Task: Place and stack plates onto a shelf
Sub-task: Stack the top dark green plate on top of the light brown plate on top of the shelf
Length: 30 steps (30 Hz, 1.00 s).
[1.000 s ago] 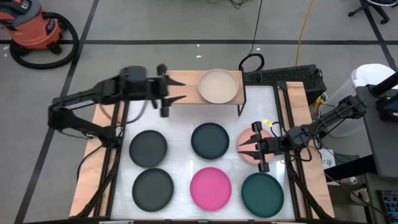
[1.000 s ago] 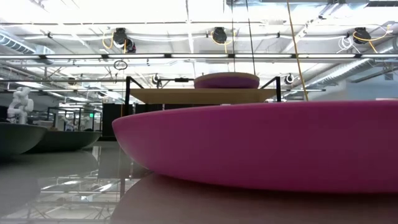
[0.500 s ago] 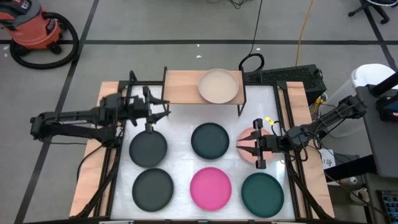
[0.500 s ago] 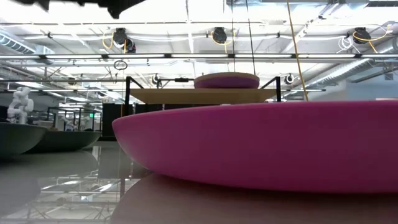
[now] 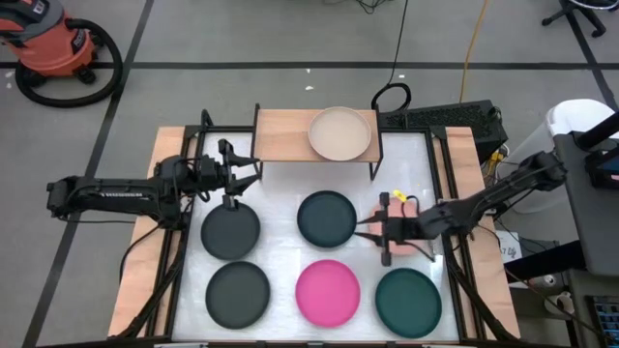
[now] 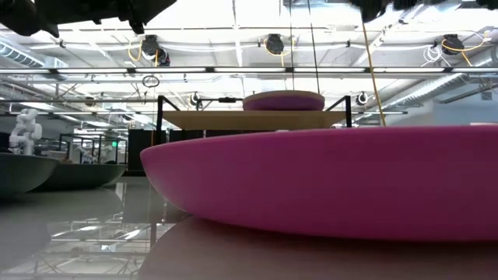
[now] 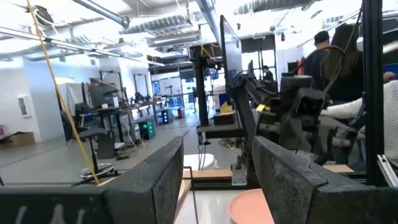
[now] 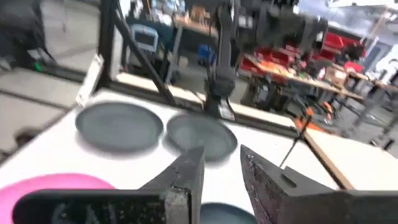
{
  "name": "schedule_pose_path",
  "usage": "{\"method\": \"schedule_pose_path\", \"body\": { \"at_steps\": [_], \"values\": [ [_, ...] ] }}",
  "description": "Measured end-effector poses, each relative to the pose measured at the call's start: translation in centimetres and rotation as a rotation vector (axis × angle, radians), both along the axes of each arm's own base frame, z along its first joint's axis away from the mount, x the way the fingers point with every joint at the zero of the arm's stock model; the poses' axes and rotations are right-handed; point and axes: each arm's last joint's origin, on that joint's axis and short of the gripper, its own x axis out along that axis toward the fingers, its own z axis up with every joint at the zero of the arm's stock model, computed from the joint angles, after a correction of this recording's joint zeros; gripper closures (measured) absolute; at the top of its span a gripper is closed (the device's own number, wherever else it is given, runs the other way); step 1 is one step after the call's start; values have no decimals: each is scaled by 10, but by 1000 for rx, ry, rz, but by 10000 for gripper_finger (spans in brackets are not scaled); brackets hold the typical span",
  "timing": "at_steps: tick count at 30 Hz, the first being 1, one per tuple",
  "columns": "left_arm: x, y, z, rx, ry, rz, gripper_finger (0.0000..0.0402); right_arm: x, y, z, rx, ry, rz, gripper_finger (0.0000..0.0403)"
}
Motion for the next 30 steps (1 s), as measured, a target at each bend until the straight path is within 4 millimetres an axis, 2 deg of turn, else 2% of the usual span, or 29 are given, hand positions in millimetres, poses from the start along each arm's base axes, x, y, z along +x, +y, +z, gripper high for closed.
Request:
{"method": "schedule_pose_path", "body": {
  "at_steps": [10, 15, 21, 30],
  "values": [
    [1, 0, -2, -2, 15, 1, 204, 30, -24, -40, -23, 177, -137, 316],
    [1, 0, -2, 5, 18, 3, 204, 41, -32, -53, -6, 278, -188, 316],
    [1, 0, -2, 6, 20, 4, 204, 54, -32, -61, -17, 421, -189, 316],
    [1, 0, -3, 4, 33, 4, 204, 64, -29, -91, -22, 547, -145, 316]
  ]
}}
